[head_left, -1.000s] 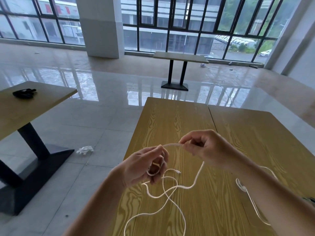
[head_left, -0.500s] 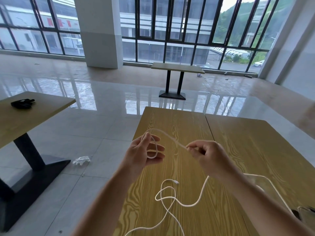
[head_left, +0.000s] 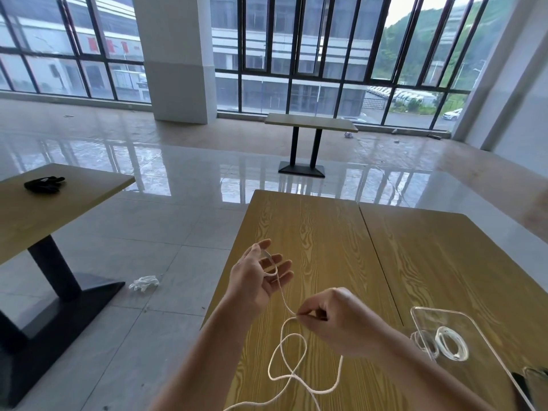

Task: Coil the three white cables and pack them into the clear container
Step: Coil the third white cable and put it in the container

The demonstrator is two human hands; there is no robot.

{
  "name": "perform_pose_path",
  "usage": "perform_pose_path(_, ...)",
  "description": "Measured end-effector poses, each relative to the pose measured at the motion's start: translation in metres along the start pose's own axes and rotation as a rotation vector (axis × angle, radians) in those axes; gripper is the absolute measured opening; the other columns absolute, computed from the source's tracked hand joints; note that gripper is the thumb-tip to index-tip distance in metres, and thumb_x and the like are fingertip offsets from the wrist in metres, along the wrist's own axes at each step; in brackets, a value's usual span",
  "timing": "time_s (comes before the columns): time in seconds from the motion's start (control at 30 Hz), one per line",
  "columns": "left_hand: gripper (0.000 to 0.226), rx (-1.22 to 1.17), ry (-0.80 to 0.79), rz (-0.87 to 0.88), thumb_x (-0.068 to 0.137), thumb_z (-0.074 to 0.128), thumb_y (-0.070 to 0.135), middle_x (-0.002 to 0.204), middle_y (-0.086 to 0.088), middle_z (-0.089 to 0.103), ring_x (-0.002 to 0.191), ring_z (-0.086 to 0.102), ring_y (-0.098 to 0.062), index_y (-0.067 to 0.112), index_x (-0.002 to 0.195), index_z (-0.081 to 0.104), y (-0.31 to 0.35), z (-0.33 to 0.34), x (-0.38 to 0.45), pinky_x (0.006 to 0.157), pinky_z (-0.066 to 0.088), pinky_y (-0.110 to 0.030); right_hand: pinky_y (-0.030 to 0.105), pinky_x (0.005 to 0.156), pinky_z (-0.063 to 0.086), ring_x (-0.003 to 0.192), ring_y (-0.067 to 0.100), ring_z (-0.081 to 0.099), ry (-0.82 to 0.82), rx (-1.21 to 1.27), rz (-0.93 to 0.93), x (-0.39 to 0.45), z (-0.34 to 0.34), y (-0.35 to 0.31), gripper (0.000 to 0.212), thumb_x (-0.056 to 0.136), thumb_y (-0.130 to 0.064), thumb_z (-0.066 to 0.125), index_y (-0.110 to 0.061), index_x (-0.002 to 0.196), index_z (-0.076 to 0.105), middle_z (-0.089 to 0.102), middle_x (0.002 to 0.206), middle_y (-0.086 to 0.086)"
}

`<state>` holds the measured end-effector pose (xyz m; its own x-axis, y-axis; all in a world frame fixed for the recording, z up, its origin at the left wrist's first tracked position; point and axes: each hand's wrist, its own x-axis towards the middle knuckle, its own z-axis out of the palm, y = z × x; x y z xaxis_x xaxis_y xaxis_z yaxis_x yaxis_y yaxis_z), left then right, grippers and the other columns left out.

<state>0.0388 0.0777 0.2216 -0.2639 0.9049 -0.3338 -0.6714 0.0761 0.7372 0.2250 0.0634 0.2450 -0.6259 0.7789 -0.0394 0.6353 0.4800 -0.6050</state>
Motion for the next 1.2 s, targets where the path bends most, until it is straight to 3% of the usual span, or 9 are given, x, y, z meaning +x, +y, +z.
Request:
perform_pose_path(0.17, 0.034, 0.004, 0.049, 0.004, 0.105, 0.04, 0.029, 0.074, -0.008, 0.048, 0.051, 0.05, -0.014, 0.01, 0.108, 0.068, 0.008, -0.006, 0.009, 0.044, 0.046, -0.028, 0.009, 0.047, 0.039, 0.05, -0.007, 0.055, -0.055, 0.046, -0.046, -0.007, 0.002, -0.004, 0.018, 0.098, -0.027, 0.06, -0.021, 0.106, 0.075, 0.061, 0.058, -0.025)
perform_pose_path(0.27, 0.031, 0.116, 0.045, 0.033, 0.106, 0.04, 0.025, 0.071, -0.006, 0.043, 0.053, 0.043, -0.013, 0.012, 0.105, 0.068, 0.018, -0.014, 0.014, 0.043, 0.041, -0.026, 0.014, 0.045, 0.037, 0.045, 0.001, 0.048, -0.043, 0.062, -0.094, -0.008, -0.007, -0.006, 0.016, 0.098, -0.023, 0.058, -0.023, 0.099, 0.075, 0.06, 0.059, -0.012)
perform_pose_path(0.37, 0.028, 0.284, -0.051, 0.032, 0.105, 0.043, 0.02, 0.073, -0.005, 0.048, 0.055, 0.046, -0.013, 0.016, 0.103, 0.071, 0.022, -0.017, 0.013, 0.046, 0.044, -0.027, 0.014, 0.044, 0.038, 0.045, 0.001, 0.048, 0.005, 0.09, -0.166, -0.007, -0.019, -0.011, 0.016, 0.097, -0.024, 0.059, -0.027, 0.102, 0.074, 0.065, 0.063, -0.003)
perform_pose_path(0.53, 0.027, 0.484, -0.327, 0.037, 0.103, 0.048, 0.021, 0.085, -0.006, 0.064, 0.064, 0.061, -0.014, 0.026, 0.099, 0.074, 0.018, -0.007, 0.003, 0.052, 0.049, -0.032, 0.011, 0.048, 0.039, 0.047, -0.001, 0.05, 0.087, 0.145, -0.25, 0.003, -0.036, -0.02, 0.017, 0.098, -0.028, 0.059, -0.034, 0.107, 0.072, 0.062, 0.061, -0.025)
perform_pose_path(0.73, 0.039, 0.58, -0.483, -0.02, 0.096, 0.044, 0.053, 0.068, 0.008, 0.067, 0.06, 0.055, -0.007, 0.029, 0.094, 0.074, 0.008, 0.009, -0.018, 0.049, 0.043, -0.022, 0.028, 0.063, 0.058, 0.066, 0.005, 0.068, 0.234, 0.23, -0.242, 0.016, -0.046, -0.023, 0.009, 0.094, -0.023, 0.067, -0.027, 0.093, 0.075, 0.074, 0.077, -0.016)
perform_pose_path(0.83, 0.055, 0.539, -0.524, -0.066, 0.085, 0.041, 0.068, 0.078, 0.004, 0.072, 0.064, 0.055, -0.01, 0.025, 0.1, 0.072, 0.007, 0.013, -0.022, 0.051, 0.042, -0.023, 0.013, 0.053, 0.048, 0.058, -0.002, 0.065, 0.35, 0.236, -0.225, 0.023, -0.045, -0.02, 0.009, 0.091, -0.023, 0.071, -0.027, 0.084, 0.075, 0.071, 0.067, -0.018)
perform_pose_path(0.93, 0.061, 0.537, -0.616, -0.09, 0.08, 0.047, 0.076, 0.096, -0.004, 0.073, 0.07, 0.058, -0.015, 0.026, 0.103, 0.074, 0.01, 0.014, -0.025, 0.054, 0.046, -0.025, 0.011, 0.046, 0.043, 0.047, -0.001, 0.059, 0.398, 0.24, -0.184, 0.026, -0.044, -0.016, 0.01, 0.09, -0.026, 0.073, -0.027, 0.079, 0.073, 0.067, 0.058, -0.014)
perform_pose_path(1.07, 0.047, 0.641, -0.722, -0.037, 0.084, 0.062, 0.062, 0.097, -0.002, 0.071, 0.072, 0.062, -0.015, 0.022, 0.107, 0.07, 0.014, 0.012, -0.027, 0.057, 0.051, -0.026, 0.018, 0.051, 0.05, 0.055, 0.007, 0.067, 0.374, 0.228, -0.161, 0.029, -0.04, -0.011, 0.015, 0.091, -0.021, 0.07, -0.028, 0.078, 0.073, 0.073, 0.066, -0.006)
perform_pose_path(1.2, 0.039, 0.644, -0.711, -0.01, 0.092, 0.054, 0.052, 0.092, -0.007, 0.069, 0.062, 0.057, -0.014, 0.015, 0.092, 0.065, 0.016, 0.006, -0.025, 0.05, 0.045, -0.025, 0.015, 0.055, 0.048, 0.056, 0.0, 0.061, 0.335, 0.194, -0.171, 0.029, -0.046, -0.005, 0.013, 0.092, -0.019, 0.07, -0.028, 0.084, 0.076, 0.069, 0.064, -0.016)
